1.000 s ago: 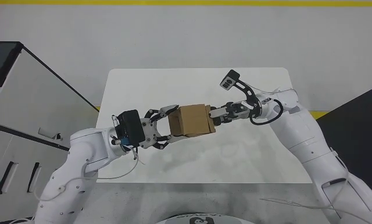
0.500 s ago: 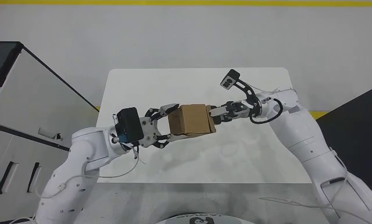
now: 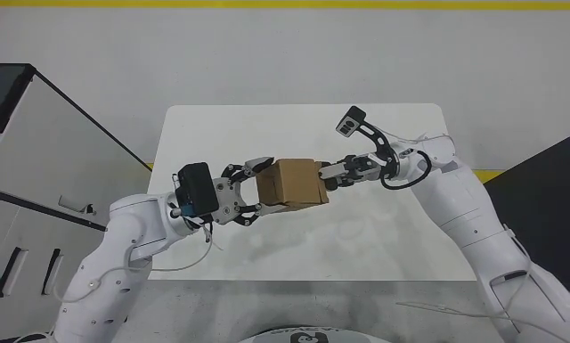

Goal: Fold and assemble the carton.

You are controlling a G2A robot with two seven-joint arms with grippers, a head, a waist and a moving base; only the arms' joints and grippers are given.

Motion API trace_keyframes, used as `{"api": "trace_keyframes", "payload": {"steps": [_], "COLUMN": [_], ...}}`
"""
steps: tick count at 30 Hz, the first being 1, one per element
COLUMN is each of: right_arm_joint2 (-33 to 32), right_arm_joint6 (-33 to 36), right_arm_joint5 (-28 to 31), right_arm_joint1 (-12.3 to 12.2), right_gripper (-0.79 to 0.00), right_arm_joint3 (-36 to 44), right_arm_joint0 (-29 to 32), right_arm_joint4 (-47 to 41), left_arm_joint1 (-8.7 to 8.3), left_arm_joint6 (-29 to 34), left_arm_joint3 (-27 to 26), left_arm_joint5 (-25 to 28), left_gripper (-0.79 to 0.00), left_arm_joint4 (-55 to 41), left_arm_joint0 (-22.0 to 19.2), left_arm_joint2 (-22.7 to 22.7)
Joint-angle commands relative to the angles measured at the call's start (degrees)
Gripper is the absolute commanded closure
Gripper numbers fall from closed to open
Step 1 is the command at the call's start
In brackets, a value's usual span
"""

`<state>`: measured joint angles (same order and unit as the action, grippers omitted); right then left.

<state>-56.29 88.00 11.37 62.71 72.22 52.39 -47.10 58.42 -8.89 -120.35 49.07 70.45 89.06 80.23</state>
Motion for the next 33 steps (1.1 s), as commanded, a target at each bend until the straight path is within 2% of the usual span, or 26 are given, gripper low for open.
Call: {"api": "trace_keyframes", "payload": {"steps": [1,33], "right_arm_joint2": [-0.02,-0.71], "right_arm_joint6": [0.00,0.00], "right_arm_joint5": [-0.02,-0.40], "right_arm_joint1": [0.02,0.32], "right_gripper": [-0.058,-0.018], "right_arm_joint3": [-0.02,0.91], "right_arm_joint0": [-0.01,0.60], "right_arm_joint4": [0.08,1.04], "left_arm_joint1": [-0.02,-0.23], "left_arm_joint6": [-0.06,-0.84], "left_arm_joint3": [0.00,-0.38], "left_arm_joint5": [0.02,-0.21], "left_gripper": [0.000,0.000], "left_arm_joint4": [-0.10,-2.14], "left_arm_joint0": [0.01,0.56], "left_arm_joint2": [0.03,0.44]}}
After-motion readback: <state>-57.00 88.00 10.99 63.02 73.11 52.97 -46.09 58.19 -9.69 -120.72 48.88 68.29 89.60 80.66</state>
